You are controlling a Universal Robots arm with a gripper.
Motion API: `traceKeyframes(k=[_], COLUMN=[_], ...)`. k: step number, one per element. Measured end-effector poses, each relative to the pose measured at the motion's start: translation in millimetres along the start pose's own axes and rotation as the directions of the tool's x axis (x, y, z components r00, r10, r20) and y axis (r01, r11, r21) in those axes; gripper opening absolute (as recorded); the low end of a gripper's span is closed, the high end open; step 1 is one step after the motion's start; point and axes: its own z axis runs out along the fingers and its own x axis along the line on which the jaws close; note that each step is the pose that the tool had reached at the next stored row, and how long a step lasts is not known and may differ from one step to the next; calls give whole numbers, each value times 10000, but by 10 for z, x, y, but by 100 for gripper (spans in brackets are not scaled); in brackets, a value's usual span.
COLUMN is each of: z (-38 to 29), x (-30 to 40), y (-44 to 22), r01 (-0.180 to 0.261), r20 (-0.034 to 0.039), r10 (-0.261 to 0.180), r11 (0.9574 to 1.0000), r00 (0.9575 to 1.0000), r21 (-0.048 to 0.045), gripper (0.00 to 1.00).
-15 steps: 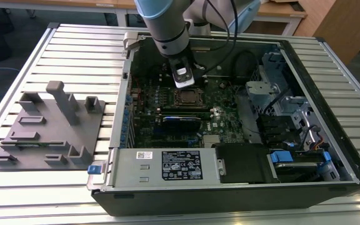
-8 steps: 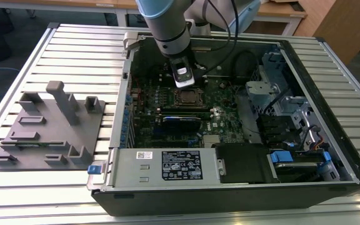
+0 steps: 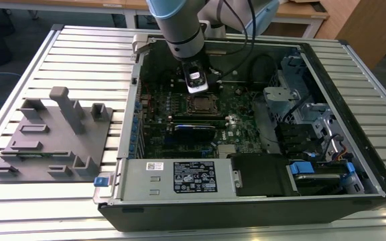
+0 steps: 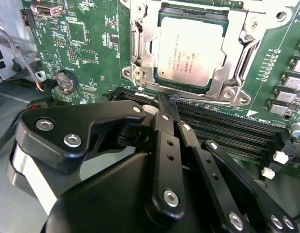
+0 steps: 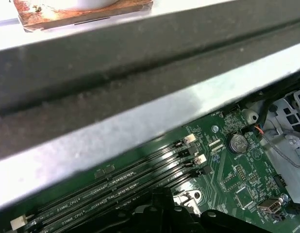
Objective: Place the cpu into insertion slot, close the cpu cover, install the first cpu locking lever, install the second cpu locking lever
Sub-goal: 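Install the first cpu locking lever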
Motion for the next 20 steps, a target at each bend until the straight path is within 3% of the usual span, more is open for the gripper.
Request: traceKeyframes(k=[13,20], z=[28,30], x=[-70,-74], y=[33,35], r01=[-15,-13], r20=[27,39], r10=[15,12], r11=[10000,10000], r00=[10000,10000], r21=[46,70], gripper=[10,10])
